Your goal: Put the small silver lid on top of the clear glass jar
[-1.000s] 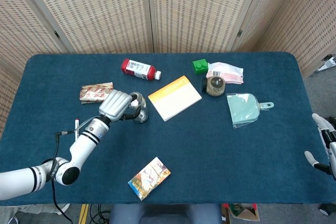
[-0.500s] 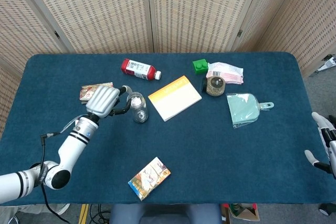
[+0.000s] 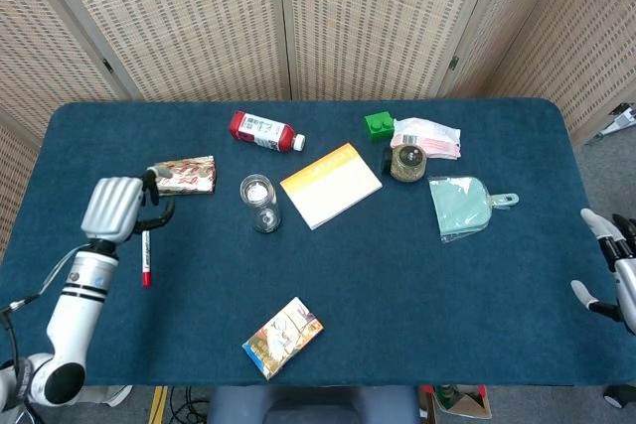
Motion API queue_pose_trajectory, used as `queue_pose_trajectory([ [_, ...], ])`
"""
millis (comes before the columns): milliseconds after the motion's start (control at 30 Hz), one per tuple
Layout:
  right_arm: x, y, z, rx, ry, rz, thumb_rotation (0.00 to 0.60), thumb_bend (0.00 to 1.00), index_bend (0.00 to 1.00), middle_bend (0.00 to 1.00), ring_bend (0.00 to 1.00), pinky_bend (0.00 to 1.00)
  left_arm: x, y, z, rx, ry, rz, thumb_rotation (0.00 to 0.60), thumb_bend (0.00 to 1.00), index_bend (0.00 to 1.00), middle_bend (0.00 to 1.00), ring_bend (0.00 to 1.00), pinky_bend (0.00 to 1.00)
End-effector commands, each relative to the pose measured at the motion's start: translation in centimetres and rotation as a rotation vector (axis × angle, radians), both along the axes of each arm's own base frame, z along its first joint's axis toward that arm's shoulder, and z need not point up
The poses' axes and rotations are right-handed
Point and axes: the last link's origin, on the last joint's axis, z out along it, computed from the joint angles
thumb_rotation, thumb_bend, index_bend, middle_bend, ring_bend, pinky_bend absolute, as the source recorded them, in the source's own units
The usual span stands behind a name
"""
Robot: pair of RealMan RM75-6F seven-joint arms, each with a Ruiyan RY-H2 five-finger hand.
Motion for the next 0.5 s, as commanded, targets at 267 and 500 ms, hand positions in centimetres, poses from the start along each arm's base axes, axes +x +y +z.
queue_pose_trajectory([
  [267, 0.2, -0.6, -1.1, 0.041, 0.002, 0.028, 0.600, 0.24, 0.01, 0.14, 0.03, 0.07, -5.9, -6.1, 0.1, 0.026, 0.025, 0.083, 0.588, 0.41, 0.27, 0.32, 0.31, 0.45],
  [500, 0.4, -1.0, -1.7, 0.042, -0.002, 0.046, 0.600, 0.24, 0.01, 0.14, 0.03, 0.07, -7.2, -9.0, -0.2, 0.084, 0.031, 0.076, 0.600, 0.41, 0.27, 0.31, 0.31, 0.44],
])
